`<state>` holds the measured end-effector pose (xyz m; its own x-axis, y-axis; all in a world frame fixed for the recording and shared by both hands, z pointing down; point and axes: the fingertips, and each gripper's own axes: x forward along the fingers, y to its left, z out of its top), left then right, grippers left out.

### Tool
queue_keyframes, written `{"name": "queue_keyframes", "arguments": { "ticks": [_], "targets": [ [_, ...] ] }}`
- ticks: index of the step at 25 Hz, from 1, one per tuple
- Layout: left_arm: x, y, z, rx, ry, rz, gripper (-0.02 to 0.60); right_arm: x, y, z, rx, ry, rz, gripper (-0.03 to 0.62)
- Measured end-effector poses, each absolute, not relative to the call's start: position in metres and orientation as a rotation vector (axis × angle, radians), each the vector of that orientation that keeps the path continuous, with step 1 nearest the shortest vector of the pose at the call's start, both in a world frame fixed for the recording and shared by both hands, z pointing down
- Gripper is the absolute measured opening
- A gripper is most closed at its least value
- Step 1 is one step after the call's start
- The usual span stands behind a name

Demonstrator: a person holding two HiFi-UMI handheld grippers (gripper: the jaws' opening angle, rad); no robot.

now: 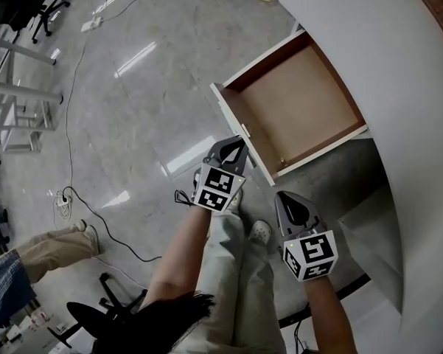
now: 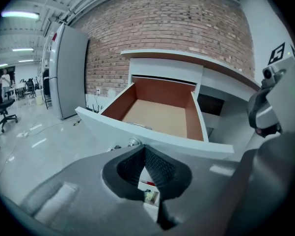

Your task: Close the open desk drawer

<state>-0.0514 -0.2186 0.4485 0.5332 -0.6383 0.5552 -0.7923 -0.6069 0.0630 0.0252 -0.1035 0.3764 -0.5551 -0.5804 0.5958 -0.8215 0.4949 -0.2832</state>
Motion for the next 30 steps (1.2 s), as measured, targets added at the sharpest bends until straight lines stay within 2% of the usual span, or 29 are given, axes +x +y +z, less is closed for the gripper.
{"name": "queue_keyframes", "arguments": {
  "ticks": [9,30],
  "targets": [
    [-0.041,-0.227,0.406,2.564,-1.231,0.557,-0.002,0.024,-0.106,0.377,1.19,-2.319,0.8,0.012],
    [0.001,-0.254,0.352,2.6,-1.243,0.597,-0.002,0.034,-0.123,0.331,1.306,-2.357,0.7,0.012]
  ]
}}
